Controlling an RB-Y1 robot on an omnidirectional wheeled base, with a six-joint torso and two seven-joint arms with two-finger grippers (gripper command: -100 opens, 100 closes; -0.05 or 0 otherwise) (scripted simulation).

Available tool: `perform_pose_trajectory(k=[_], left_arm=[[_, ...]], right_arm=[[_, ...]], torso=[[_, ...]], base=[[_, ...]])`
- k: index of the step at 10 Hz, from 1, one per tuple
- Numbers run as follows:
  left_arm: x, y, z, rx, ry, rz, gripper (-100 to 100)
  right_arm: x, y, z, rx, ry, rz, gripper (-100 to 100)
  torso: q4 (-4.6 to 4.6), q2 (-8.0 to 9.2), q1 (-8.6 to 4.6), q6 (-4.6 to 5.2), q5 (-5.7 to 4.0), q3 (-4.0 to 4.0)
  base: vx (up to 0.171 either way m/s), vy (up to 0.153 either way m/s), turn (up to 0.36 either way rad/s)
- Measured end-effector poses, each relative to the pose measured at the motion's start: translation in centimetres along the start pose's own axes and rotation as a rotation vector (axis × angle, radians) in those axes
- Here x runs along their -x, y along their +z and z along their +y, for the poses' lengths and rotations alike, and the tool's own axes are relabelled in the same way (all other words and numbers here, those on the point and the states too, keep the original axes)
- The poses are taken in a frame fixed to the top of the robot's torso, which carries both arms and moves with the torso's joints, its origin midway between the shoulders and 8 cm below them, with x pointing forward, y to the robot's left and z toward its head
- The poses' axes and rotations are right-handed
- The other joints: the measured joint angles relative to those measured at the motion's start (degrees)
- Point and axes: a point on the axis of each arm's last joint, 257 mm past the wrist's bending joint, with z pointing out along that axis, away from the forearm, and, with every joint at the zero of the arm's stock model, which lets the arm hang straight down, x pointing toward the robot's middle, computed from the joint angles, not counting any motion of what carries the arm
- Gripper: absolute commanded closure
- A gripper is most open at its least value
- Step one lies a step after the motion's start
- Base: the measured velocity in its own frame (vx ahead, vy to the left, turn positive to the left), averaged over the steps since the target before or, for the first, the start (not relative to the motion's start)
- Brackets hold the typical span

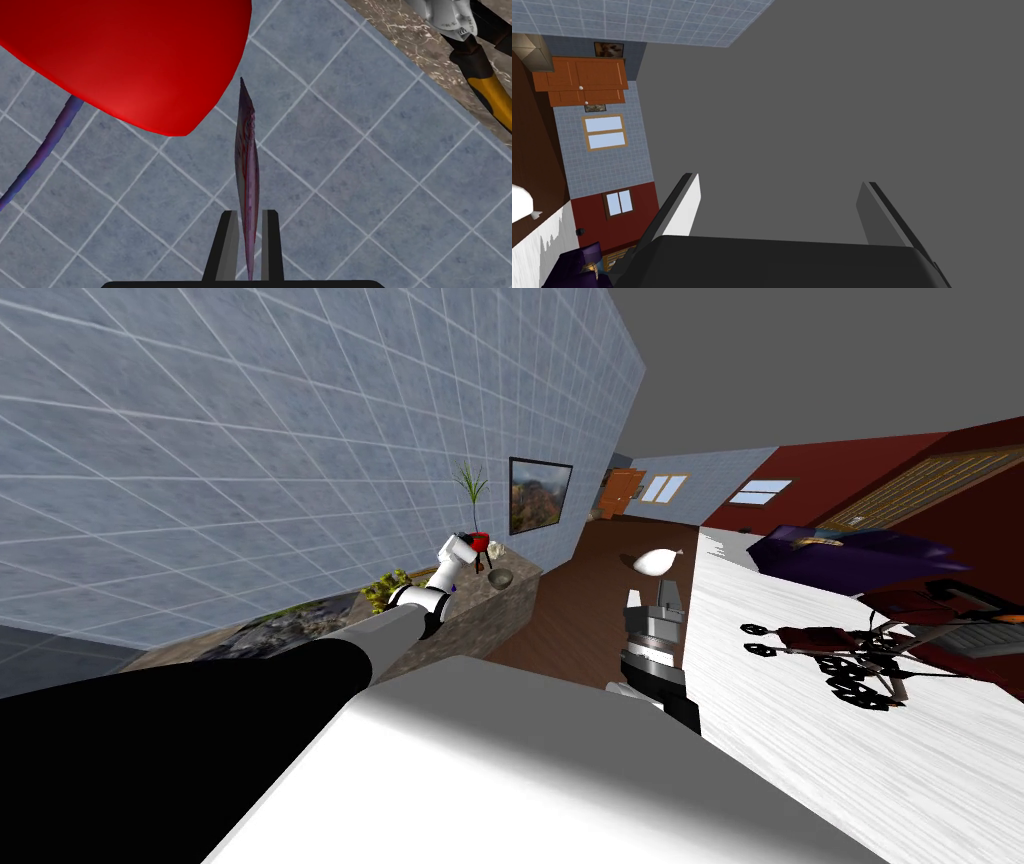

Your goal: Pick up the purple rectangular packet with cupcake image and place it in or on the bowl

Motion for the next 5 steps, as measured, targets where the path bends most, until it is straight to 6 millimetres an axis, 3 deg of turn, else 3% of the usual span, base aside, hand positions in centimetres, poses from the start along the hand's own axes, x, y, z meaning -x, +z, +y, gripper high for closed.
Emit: perform_pose_trajectory(k=[5], left_arm=[[0.4,0.3,-1.8,-0.114,0.087,-0.022,100]], right_arm=[[0.0,0.0,0.0,0.0,0.0,0.0,0]], torso=[[0.1,0.1,-0.23,0.21,-0.1,0.1]], base=[[-0.026,0.029,-0.056]])
